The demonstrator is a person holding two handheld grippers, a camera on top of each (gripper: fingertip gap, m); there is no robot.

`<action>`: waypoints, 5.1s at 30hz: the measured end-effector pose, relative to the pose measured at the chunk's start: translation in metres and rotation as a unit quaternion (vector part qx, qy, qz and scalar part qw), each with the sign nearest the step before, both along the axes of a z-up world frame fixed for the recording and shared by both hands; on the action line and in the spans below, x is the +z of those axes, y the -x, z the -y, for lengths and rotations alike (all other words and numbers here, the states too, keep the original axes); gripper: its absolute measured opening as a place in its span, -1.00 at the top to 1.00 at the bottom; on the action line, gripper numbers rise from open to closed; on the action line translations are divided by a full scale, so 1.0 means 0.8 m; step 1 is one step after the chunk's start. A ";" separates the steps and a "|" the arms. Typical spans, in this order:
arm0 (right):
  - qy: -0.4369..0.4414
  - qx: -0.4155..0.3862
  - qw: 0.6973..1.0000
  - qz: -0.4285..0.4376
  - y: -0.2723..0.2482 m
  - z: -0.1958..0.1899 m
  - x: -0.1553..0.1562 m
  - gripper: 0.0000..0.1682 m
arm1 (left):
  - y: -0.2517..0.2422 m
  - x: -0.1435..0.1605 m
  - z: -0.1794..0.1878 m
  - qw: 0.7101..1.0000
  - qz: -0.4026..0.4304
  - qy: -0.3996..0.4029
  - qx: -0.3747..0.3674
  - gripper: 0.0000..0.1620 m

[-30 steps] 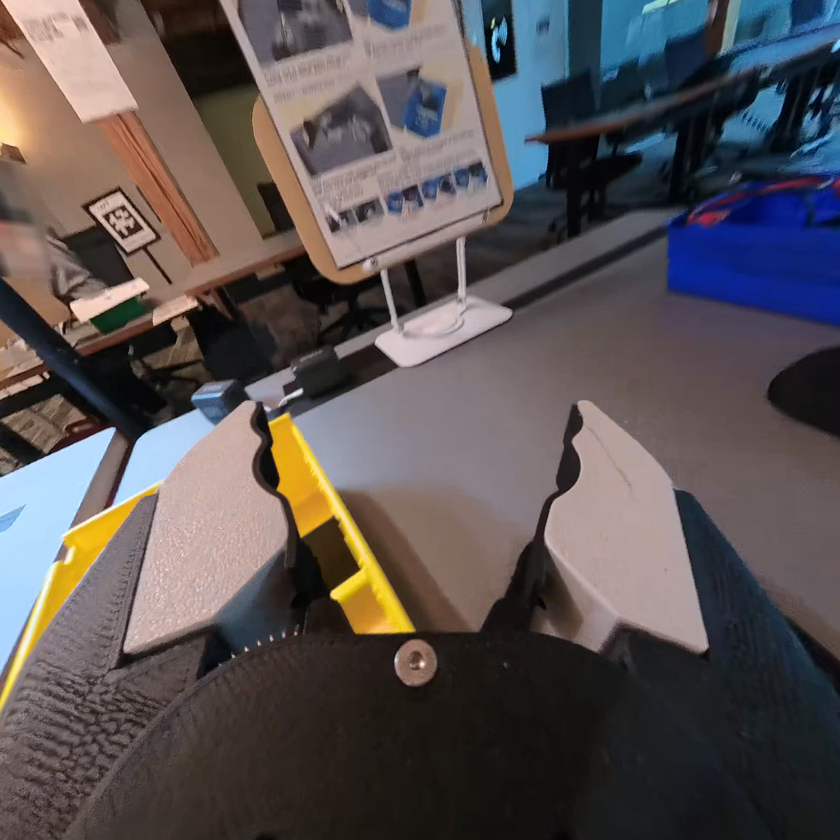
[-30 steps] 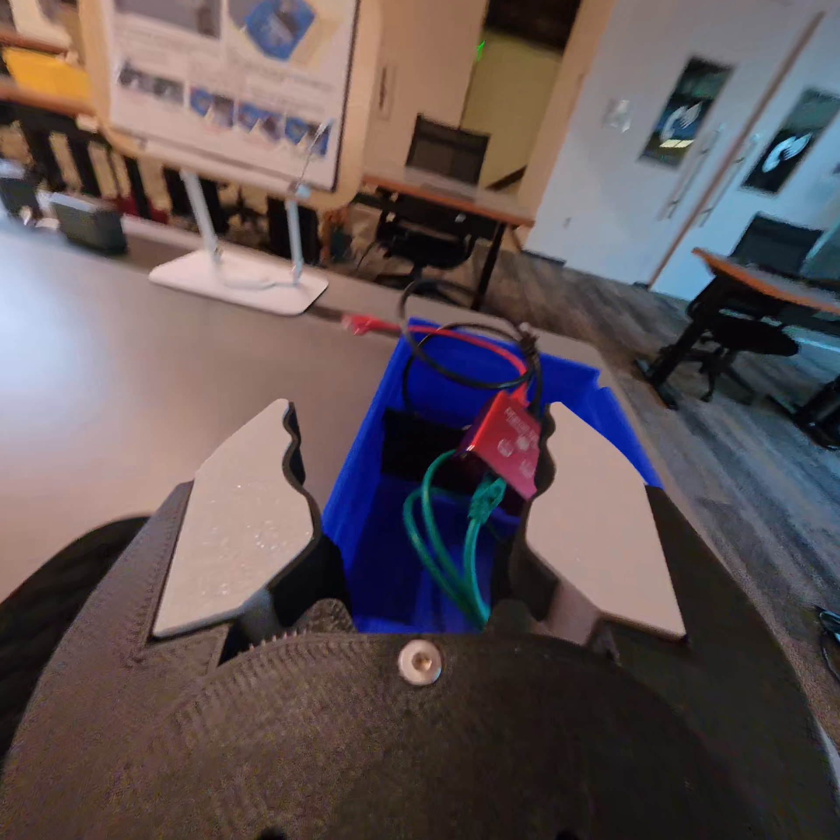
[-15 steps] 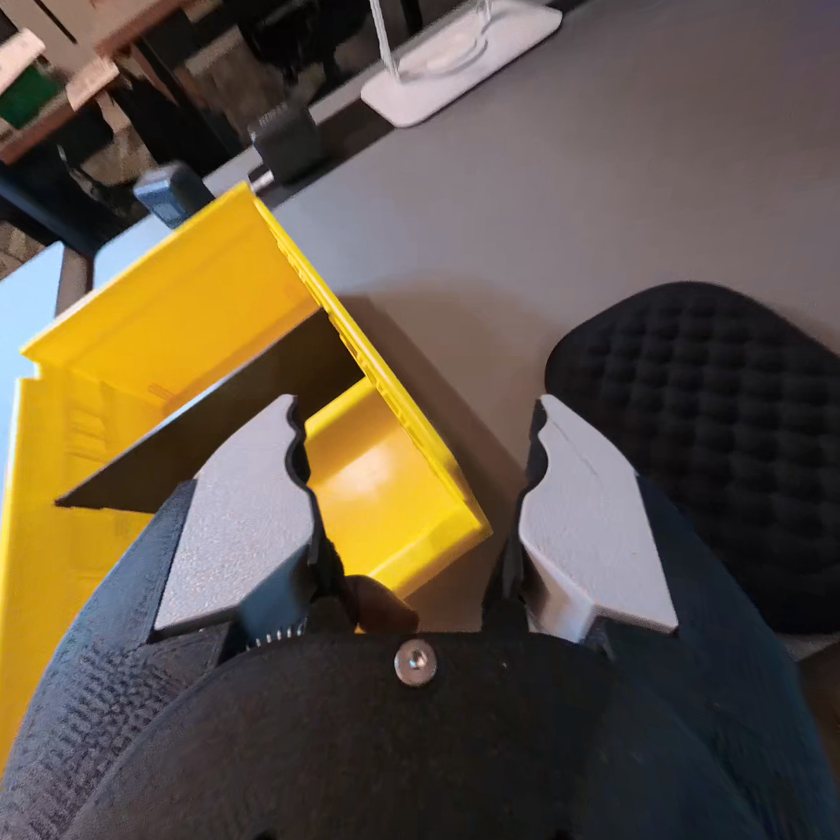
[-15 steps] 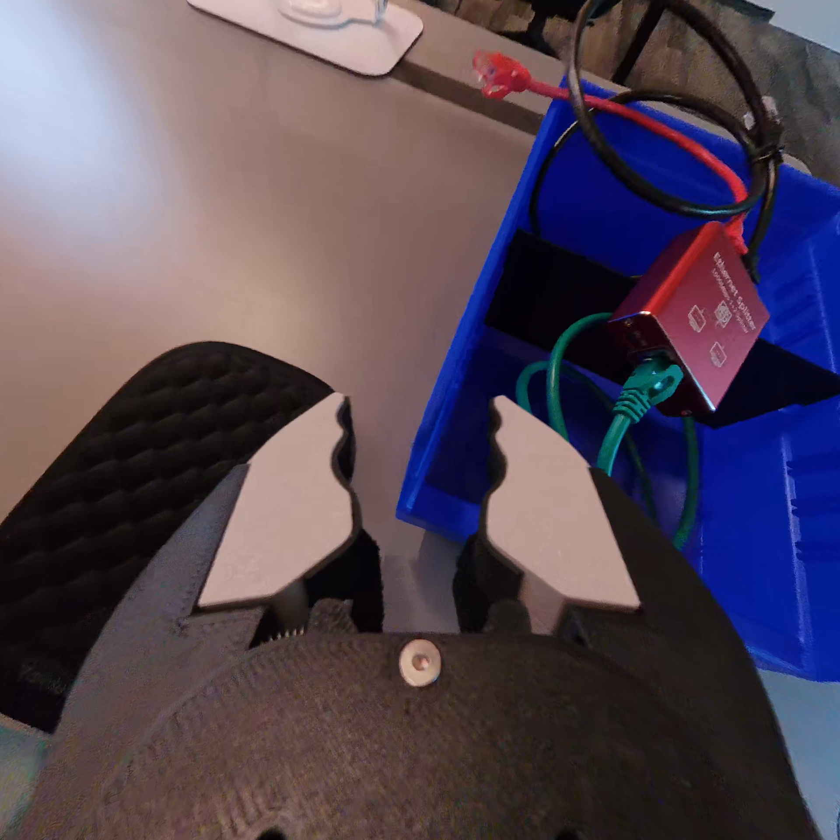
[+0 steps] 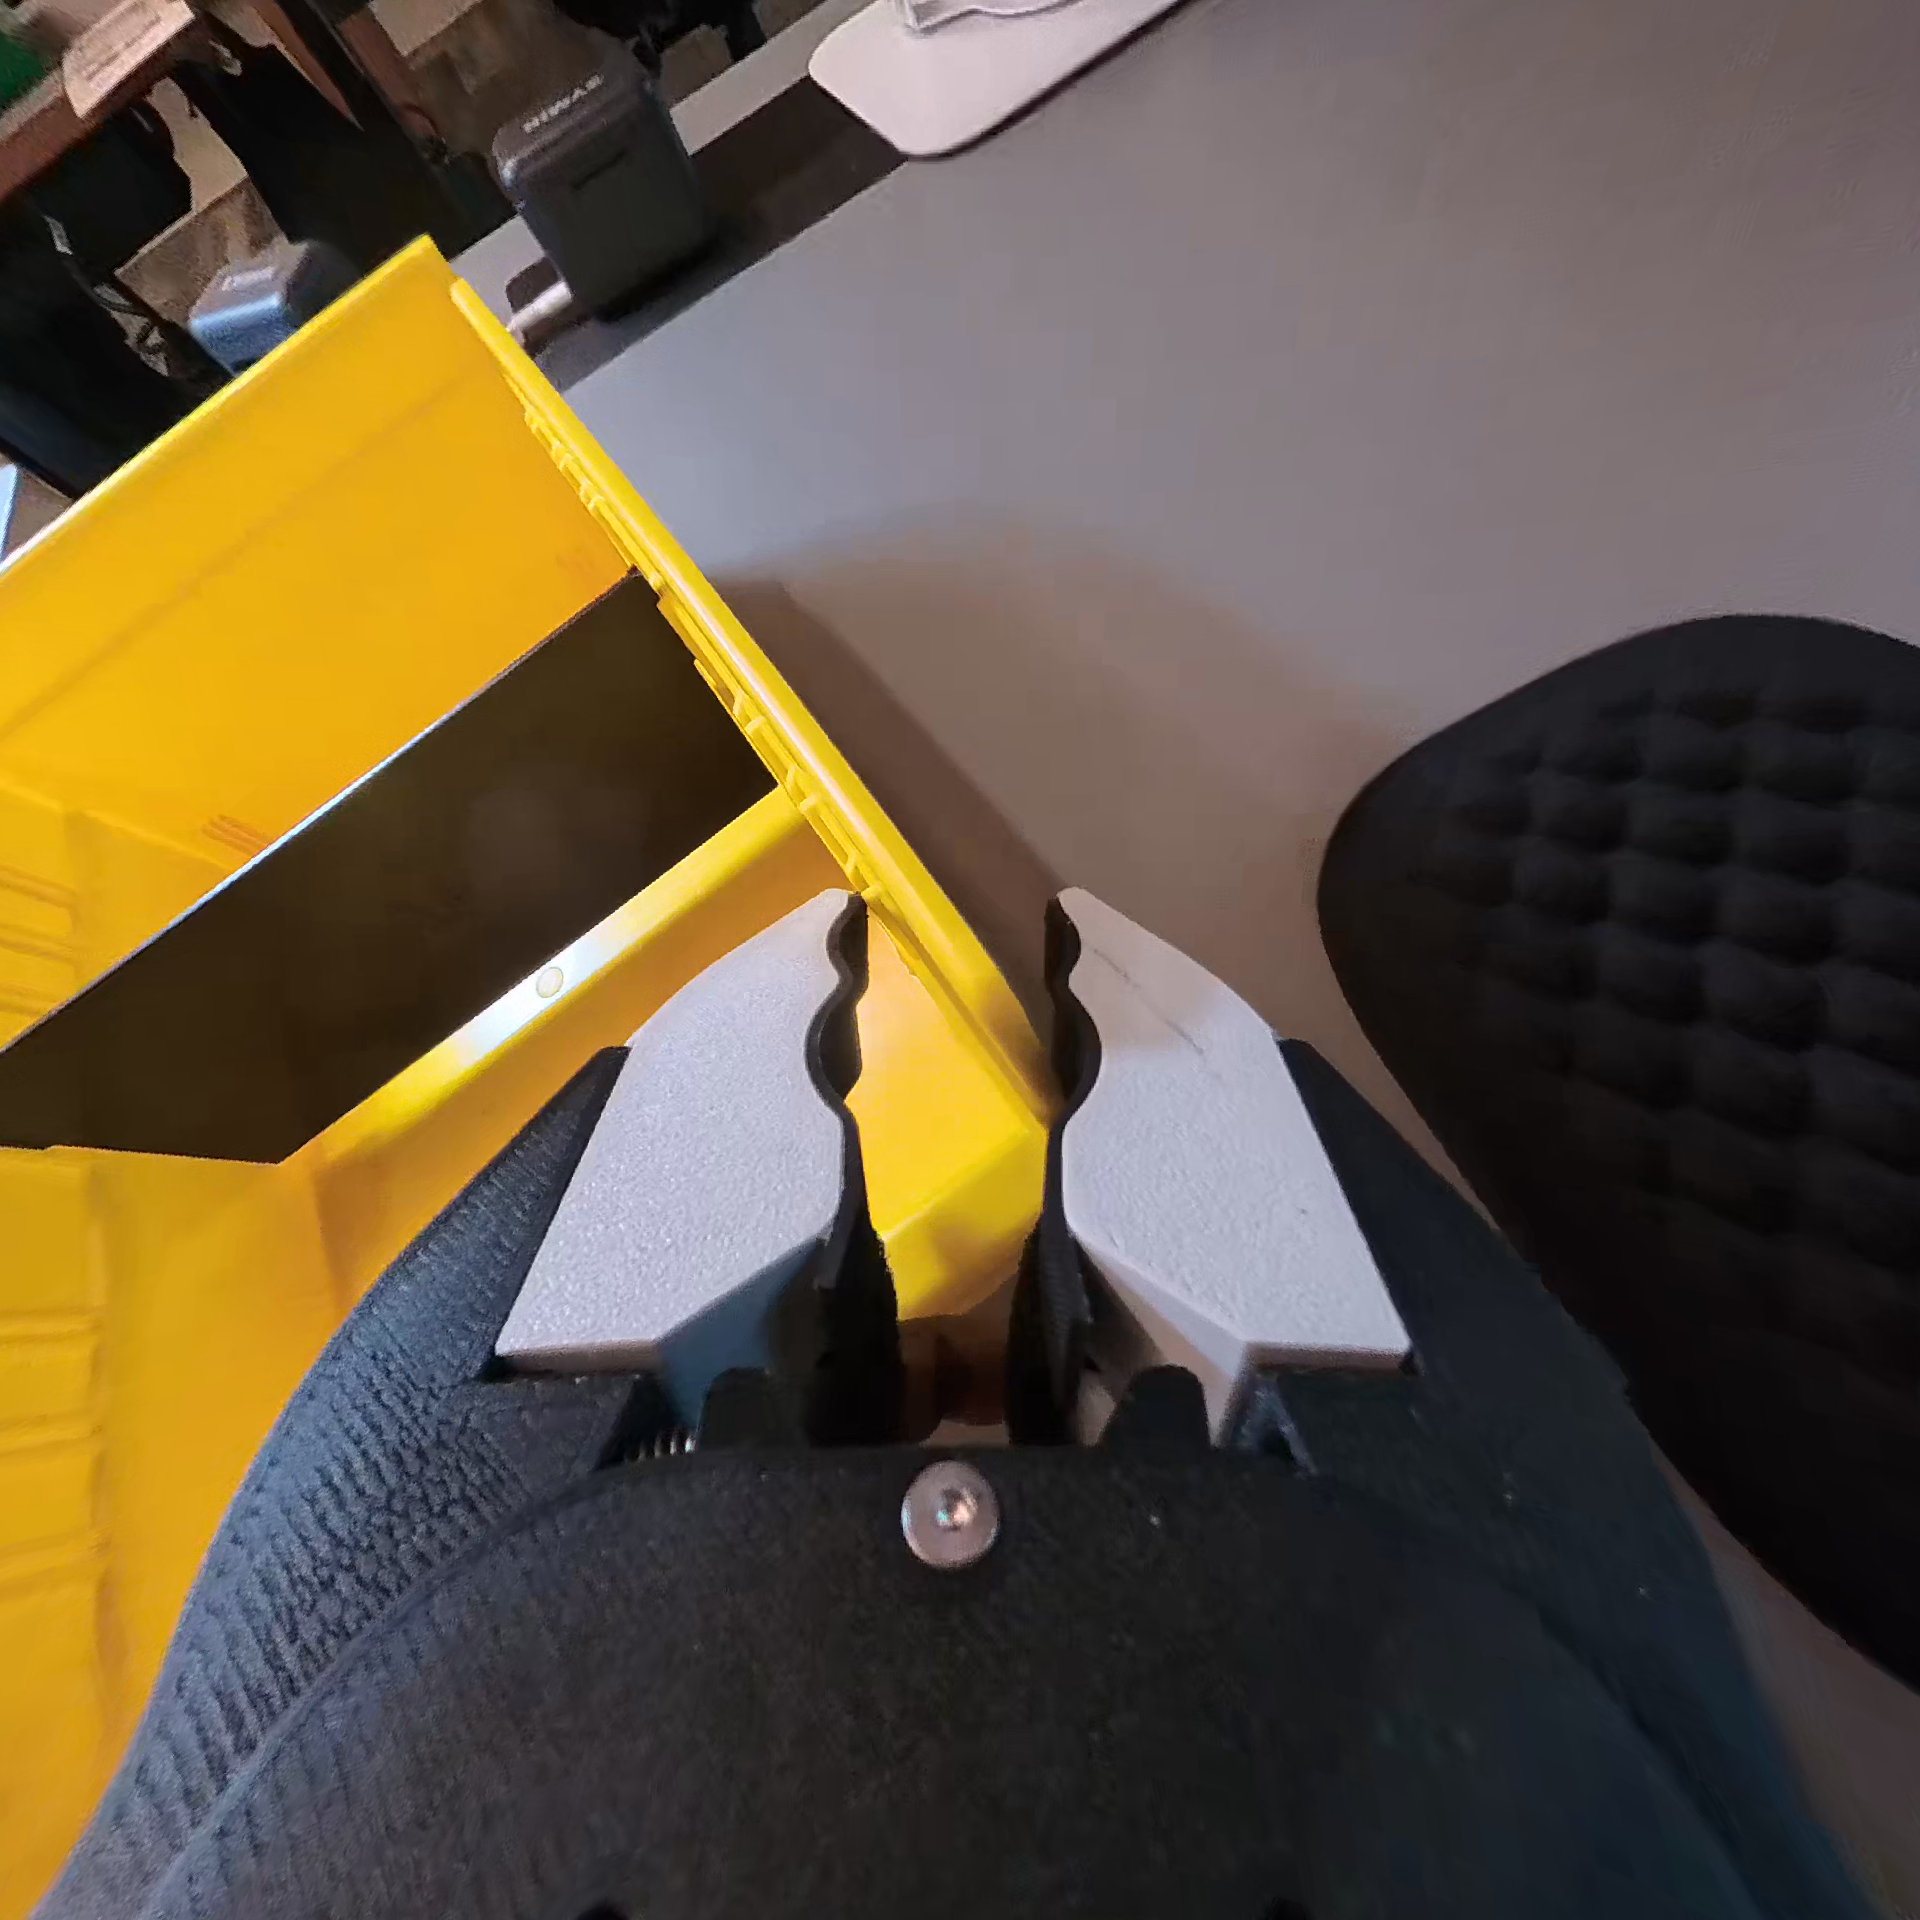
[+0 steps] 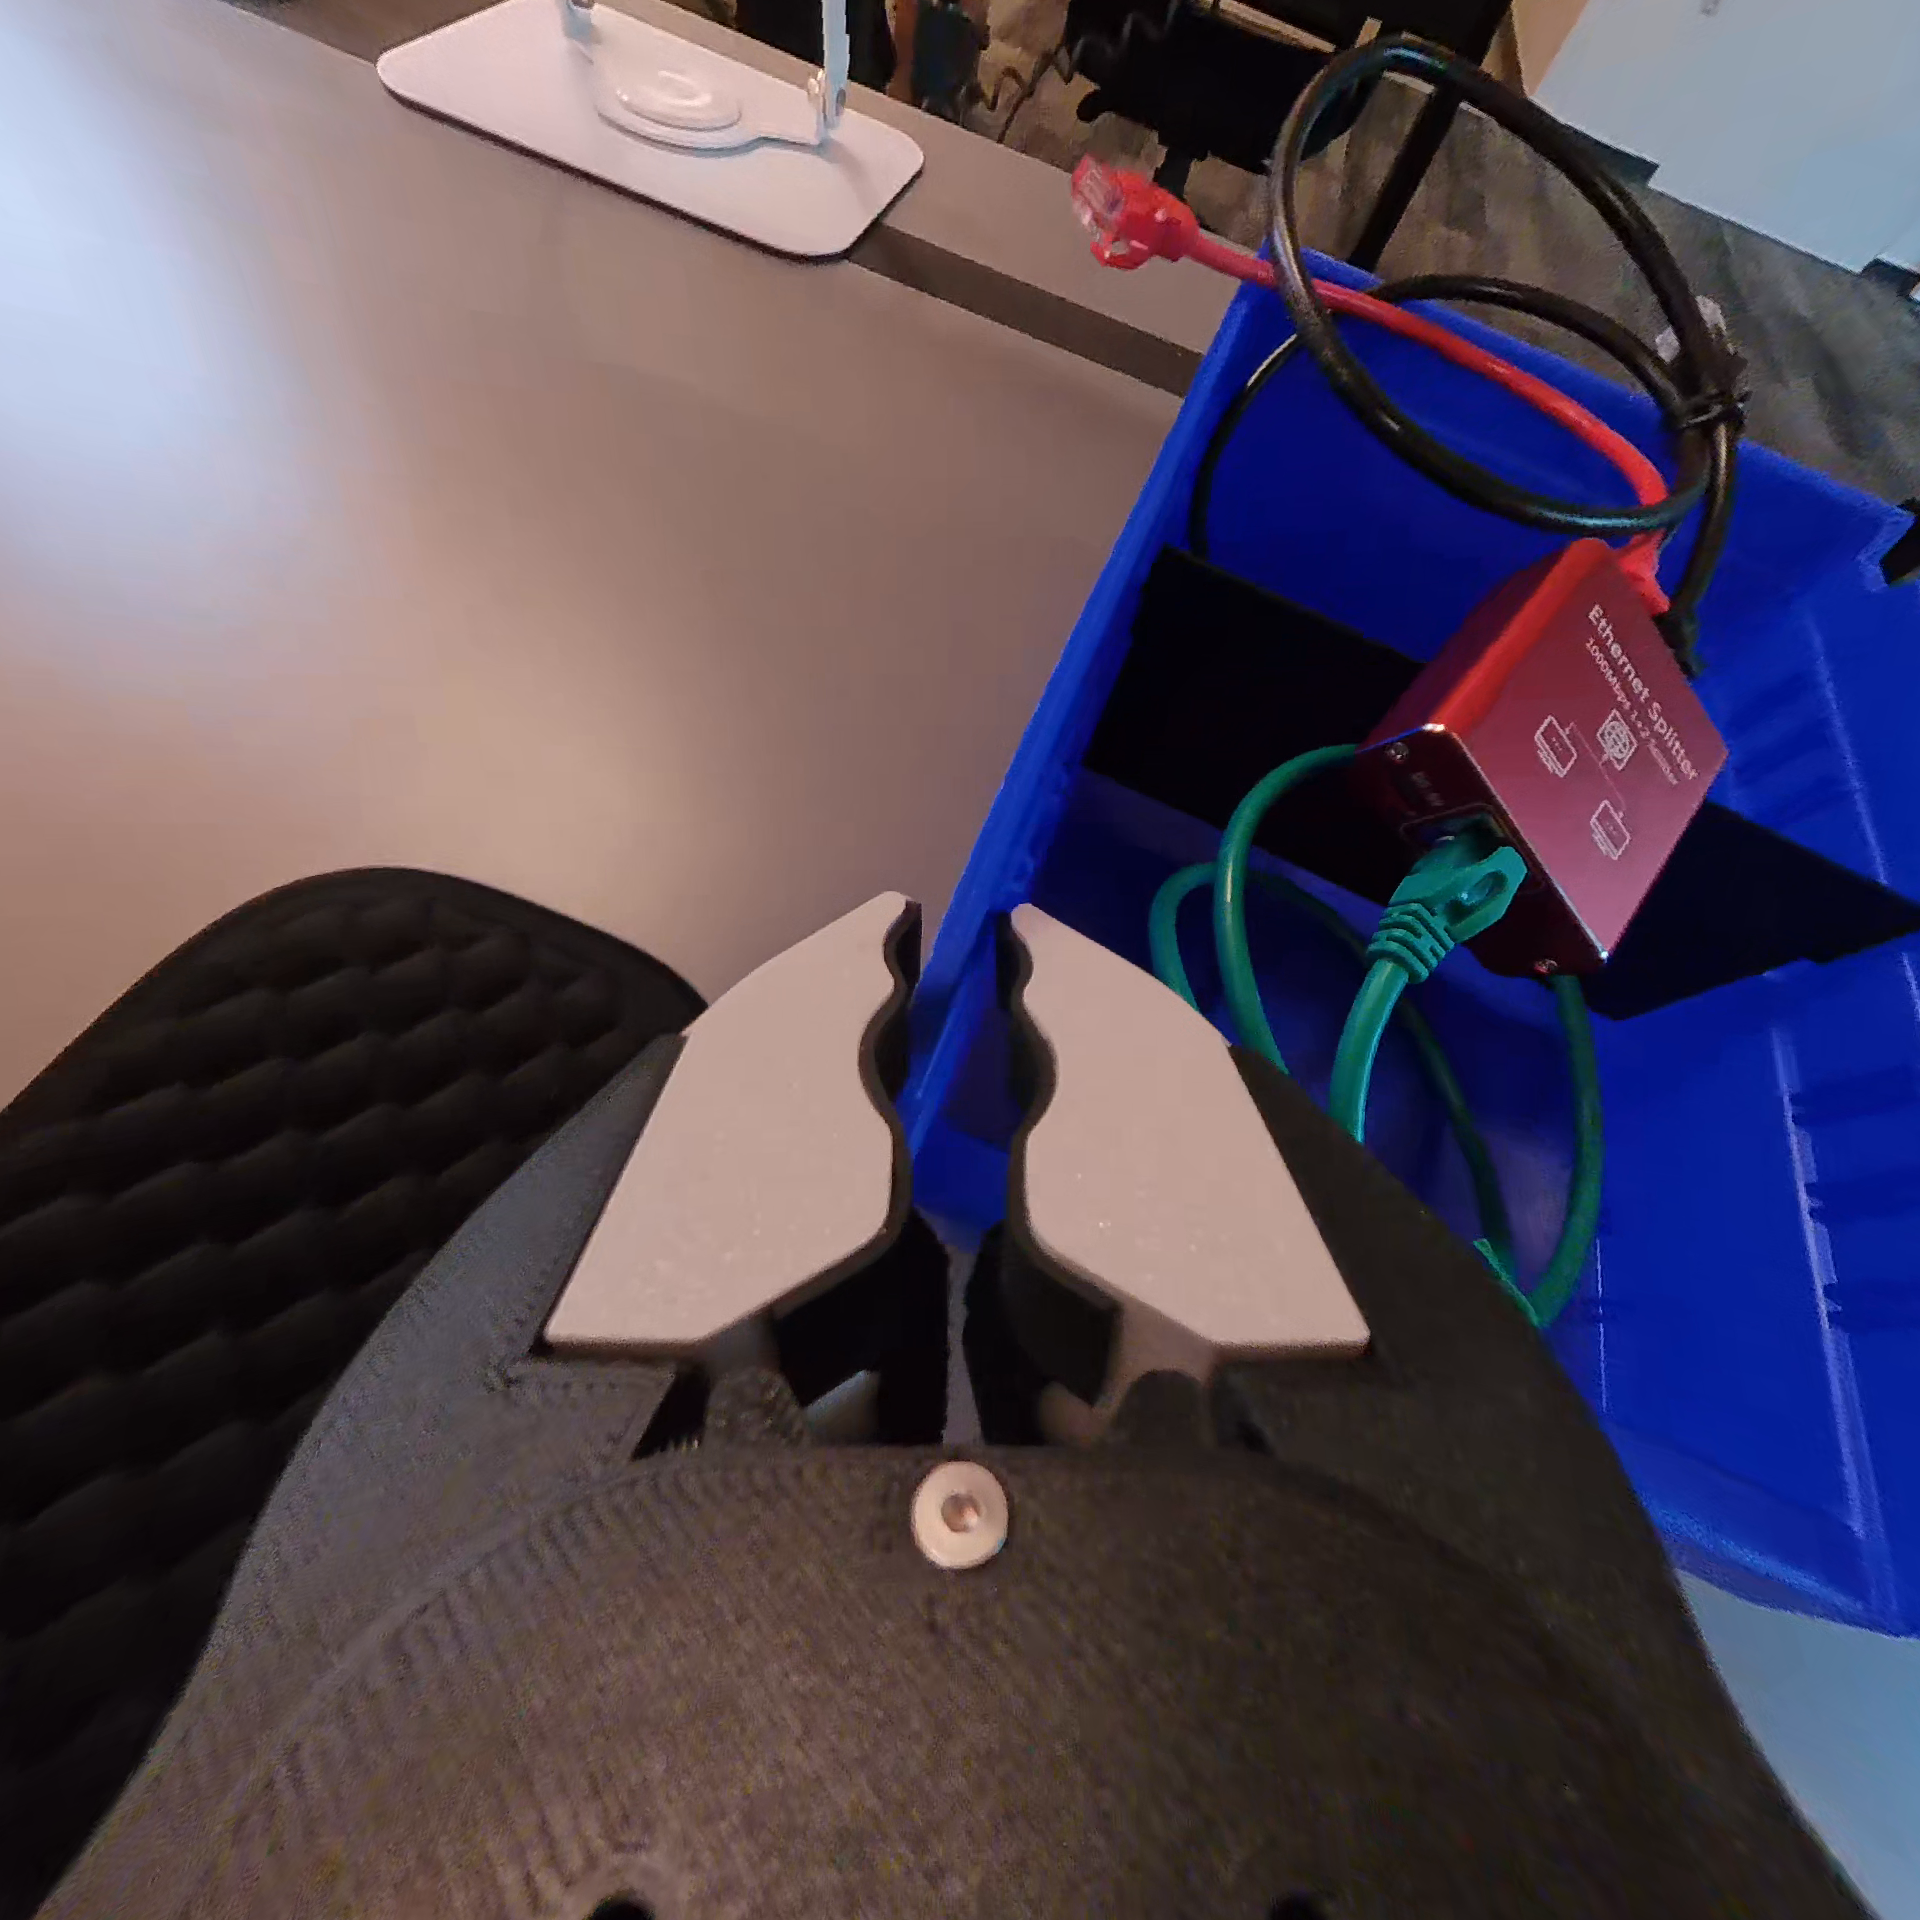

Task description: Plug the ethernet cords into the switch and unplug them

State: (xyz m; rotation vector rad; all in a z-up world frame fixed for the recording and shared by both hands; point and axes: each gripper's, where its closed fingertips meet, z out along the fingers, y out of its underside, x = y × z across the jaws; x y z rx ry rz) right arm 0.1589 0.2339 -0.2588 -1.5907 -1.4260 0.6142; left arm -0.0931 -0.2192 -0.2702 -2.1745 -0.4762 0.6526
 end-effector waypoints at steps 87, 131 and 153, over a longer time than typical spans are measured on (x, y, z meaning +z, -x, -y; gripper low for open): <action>-0.118 0.334 0.901 -0.249 0.268 0.461 0.132 0.84 | 0.052 0.178 0.100 0.925 -0.228 -0.246 0.176 0.94; -0.090 -0.095 0.979 -0.154 -0.044 -0.088 0.017 0.86 | -0.166 0.066 -0.525 0.953 -0.215 -0.050 -0.207 0.77; -0.075 -0.115 0.986 -0.099 -0.058 -0.103 0.006 0.66 | -0.221 0.036 -0.512 0.923 -0.241 -0.019 -0.298 0.04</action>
